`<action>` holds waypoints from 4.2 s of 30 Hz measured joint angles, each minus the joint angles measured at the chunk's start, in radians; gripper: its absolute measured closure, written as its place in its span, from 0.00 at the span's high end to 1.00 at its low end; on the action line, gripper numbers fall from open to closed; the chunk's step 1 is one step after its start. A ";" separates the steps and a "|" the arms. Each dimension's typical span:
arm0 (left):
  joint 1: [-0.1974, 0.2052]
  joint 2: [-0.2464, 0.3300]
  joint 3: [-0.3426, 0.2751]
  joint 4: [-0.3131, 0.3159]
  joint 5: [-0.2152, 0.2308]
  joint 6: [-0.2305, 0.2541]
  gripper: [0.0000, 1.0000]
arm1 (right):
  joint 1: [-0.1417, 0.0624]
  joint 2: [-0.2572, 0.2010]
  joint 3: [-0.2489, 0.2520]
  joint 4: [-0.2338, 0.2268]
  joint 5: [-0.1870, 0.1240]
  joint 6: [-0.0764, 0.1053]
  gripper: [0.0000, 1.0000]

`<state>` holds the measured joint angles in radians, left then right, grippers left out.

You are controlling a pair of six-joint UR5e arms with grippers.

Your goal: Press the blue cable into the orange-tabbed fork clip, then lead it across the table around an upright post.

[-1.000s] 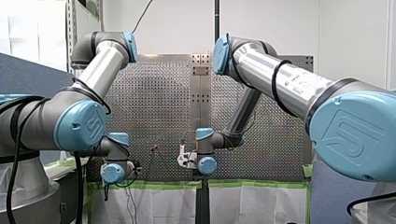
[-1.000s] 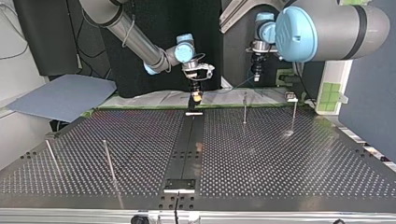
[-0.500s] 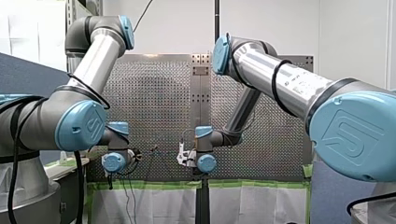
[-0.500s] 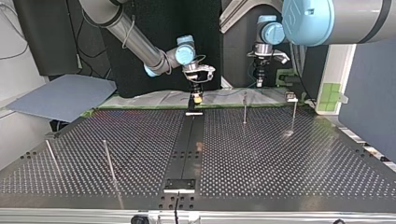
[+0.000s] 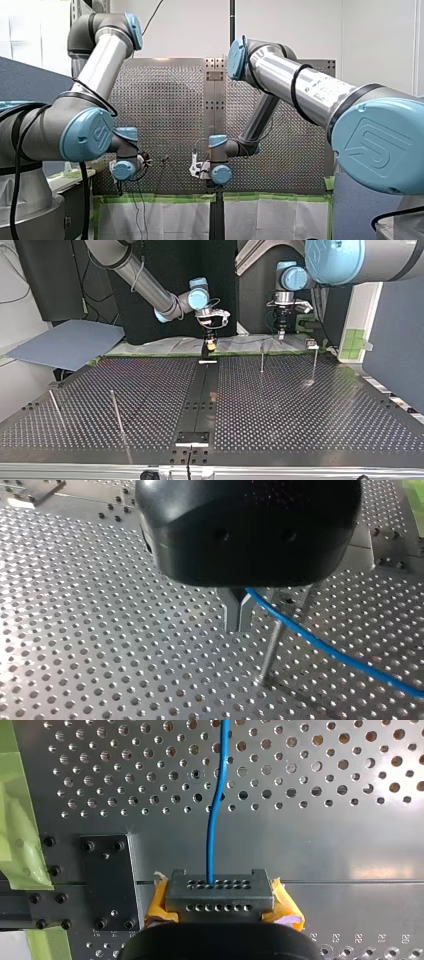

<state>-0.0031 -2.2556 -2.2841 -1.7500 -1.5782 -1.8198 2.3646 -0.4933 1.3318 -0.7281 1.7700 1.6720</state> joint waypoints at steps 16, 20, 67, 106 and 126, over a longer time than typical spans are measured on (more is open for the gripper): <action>0.013 -0.088 0.048 -0.025 -0.002 -0.014 0.00 | -0.001 0.000 -0.001 -0.004 0.001 0.000 0.00; 0.015 -0.088 0.073 -0.048 0.022 -0.013 0.00 | -0.001 0.000 -0.002 -0.005 0.000 -0.001 0.00; 0.043 -0.089 0.314 -0.342 0.057 -0.033 0.08 | -0.031 0.000 -0.076 0.040 0.071 -0.003 0.00; 0.045 -0.089 0.371 -0.445 0.017 0.072 1.00 | -0.064 0.001 -0.115 0.076 0.031 -0.004 0.00; 0.054 -0.032 0.216 -0.456 0.138 0.187 1.00 | -0.064 0.001 -0.114 0.077 0.031 -0.006 0.00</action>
<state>0.0510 -2.2879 -2.0682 -2.2059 -1.4400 -1.6326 2.3002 -0.4922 1.2174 -0.6511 1.8006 1.6664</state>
